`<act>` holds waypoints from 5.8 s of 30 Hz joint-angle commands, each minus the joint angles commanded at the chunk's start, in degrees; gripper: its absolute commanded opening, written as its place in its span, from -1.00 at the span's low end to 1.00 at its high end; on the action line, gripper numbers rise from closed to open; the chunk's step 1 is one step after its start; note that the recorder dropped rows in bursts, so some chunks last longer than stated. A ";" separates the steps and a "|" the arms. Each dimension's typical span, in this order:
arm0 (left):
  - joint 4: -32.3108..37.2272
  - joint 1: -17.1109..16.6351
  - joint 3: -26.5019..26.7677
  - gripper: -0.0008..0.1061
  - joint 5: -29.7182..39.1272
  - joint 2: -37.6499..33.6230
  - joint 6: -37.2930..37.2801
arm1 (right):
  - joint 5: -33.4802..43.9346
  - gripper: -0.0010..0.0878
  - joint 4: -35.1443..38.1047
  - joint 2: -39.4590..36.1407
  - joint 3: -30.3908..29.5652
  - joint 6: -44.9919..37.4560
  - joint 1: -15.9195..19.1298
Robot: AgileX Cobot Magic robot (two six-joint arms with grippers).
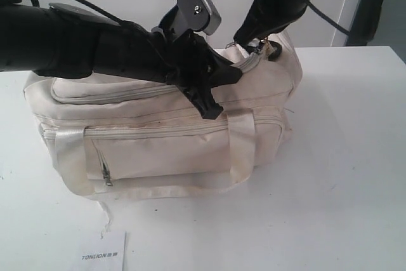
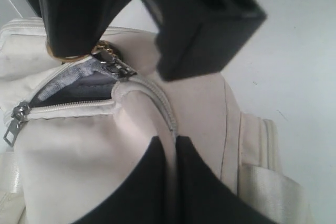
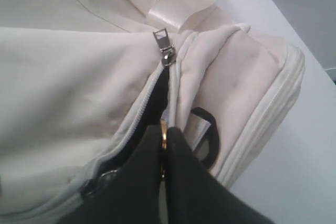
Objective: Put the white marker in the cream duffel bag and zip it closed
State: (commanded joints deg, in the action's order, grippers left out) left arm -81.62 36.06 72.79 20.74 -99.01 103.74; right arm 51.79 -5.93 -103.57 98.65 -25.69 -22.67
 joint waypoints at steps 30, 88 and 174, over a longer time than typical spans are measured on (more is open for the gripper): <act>0.00 0.00 0.00 -0.99 1.84 2.53 -0.22 | -15.16 -0.98 0.00 -2.15 0.00 0.00 0.00; 0.00 0.00 0.00 0.26 -3.30 8.68 -6.52 | -14.64 0.10 -0.01 -0.51 0.00 11.39 3.68; 57.50 -27.43 -25.10 -0.99 10.69 66.46 -70.71 | -36.63 -0.98 11.49 56.84 -49.27 12.42 25.73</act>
State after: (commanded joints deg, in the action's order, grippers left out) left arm -24.12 8.64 47.69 31.43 -32.56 33.02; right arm 15.16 5.56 -46.73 49.38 -13.27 3.06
